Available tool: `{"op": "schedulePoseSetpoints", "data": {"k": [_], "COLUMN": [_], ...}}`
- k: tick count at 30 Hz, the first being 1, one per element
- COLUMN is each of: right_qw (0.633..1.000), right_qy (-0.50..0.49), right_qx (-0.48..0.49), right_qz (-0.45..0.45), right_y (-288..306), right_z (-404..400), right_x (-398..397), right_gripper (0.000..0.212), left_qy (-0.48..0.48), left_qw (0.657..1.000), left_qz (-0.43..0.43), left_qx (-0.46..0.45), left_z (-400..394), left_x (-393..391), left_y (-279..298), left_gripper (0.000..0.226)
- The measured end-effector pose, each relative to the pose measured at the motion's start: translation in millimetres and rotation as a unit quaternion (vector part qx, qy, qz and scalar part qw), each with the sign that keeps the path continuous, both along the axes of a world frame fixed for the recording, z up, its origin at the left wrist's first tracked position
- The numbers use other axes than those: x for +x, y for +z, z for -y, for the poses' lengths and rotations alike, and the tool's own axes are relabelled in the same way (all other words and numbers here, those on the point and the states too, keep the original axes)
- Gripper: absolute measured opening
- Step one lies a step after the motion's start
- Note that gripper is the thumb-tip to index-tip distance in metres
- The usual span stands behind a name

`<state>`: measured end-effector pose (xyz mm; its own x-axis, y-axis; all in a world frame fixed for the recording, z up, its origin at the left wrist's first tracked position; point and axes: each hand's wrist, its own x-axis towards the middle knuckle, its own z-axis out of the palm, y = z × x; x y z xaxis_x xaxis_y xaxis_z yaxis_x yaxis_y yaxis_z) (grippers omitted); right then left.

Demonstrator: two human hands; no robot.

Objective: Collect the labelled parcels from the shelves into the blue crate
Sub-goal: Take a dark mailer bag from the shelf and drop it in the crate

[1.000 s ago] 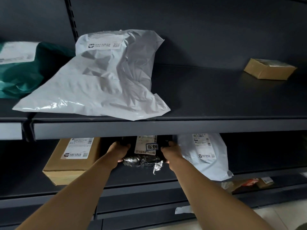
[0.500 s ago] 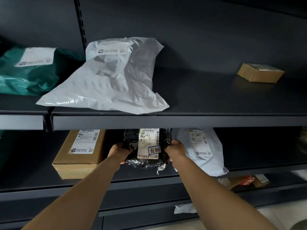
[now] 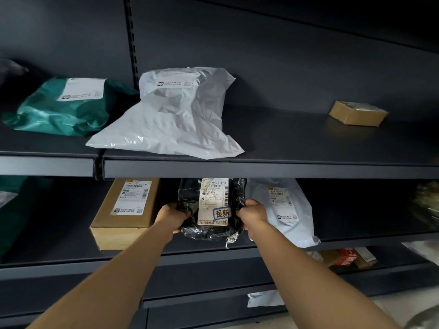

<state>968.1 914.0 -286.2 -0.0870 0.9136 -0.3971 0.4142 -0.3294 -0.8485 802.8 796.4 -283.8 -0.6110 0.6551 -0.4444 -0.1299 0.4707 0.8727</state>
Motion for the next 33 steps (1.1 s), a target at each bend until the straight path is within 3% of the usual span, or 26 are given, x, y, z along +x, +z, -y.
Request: {"op": "schedulePoseSetpoints", "data": {"k": [8,13,19,22,33], "right_qw": [0.999,0.998,0.994,0.99,0.956], "right_qy": [-0.006,0.008,0.073,0.117,0.273], "right_qx": [0.017,0.039,0.06,0.059,0.047], "right_qz": [-0.036,-0.054,-0.053,-0.056,-0.094], "right_y": [24.7,46.0,65.9,73.3,85.8], "right_z": [30.7,54.6,94.1,118.3,227.1], "right_x": [-0.7,2.0,3.2,5.2,-46.4], "right_gripper": [0.043,0.045,0.045,0.042,0.039], "left_qy": [0.01,0.026,0.071,0.128,0.264], "left_qw": [1.0,0.999,0.995,0.99,0.961], "left_qz": [-0.014,-0.035,-0.074,-0.036,-0.059], "left_qx": [0.004,0.009,0.009,0.045,0.047], "left_z": [26.7,53.3,105.3,135.1,281.5], "left_x": [0.1,5.4,15.7,24.3,20.1], "left_y": [13.2,25.2,39.3,43.5,62.2], "left_gripper": [0.022,0.03,0.023,0.02,0.013]}}
